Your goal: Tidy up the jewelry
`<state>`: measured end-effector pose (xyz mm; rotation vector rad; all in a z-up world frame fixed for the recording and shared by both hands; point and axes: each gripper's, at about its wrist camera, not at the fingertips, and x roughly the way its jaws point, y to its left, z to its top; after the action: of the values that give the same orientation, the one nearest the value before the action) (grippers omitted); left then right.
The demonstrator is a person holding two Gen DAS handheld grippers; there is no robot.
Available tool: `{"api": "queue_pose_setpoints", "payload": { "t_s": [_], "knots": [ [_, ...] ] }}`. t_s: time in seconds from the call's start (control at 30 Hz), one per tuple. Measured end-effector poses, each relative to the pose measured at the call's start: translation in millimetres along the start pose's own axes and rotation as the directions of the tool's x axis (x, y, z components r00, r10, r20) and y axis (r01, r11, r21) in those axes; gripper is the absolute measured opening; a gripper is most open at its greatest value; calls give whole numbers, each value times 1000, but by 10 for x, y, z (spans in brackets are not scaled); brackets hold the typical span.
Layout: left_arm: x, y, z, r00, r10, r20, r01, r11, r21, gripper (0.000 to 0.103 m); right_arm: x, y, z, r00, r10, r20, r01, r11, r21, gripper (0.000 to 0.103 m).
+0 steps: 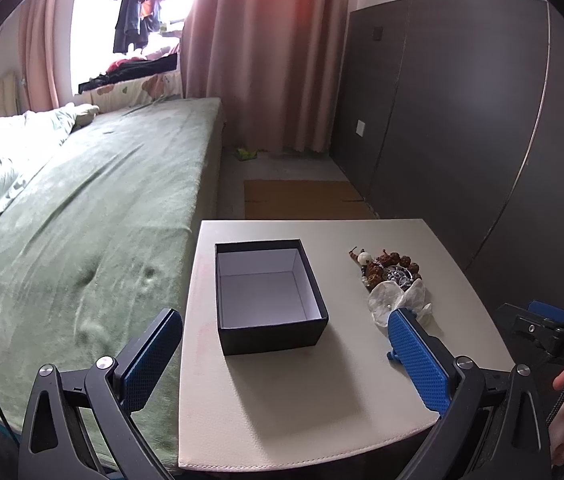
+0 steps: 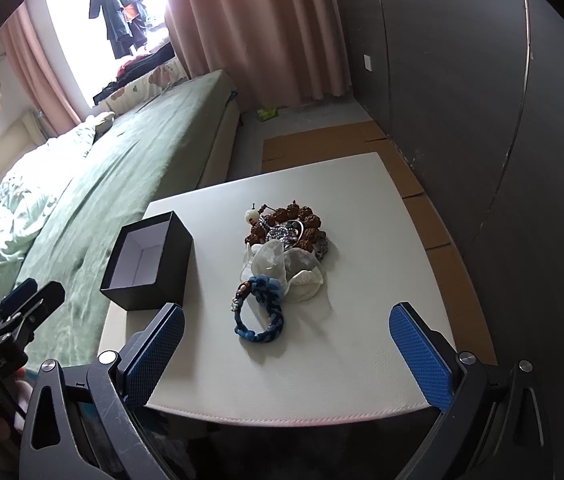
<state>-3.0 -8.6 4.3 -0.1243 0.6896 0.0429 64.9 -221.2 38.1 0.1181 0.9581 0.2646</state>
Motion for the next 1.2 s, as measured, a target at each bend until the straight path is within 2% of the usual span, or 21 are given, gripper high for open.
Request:
{"api": "queue_pose_setpoints", "payload": {
  "t_s": [1.2],
  "knots": [
    [-8, -41, 0, 1000, -8, 13, 8, 1000, -5, 102, -131, 77, 4, 998, -21, 66, 23, 999, -36, 103]
  ]
}}
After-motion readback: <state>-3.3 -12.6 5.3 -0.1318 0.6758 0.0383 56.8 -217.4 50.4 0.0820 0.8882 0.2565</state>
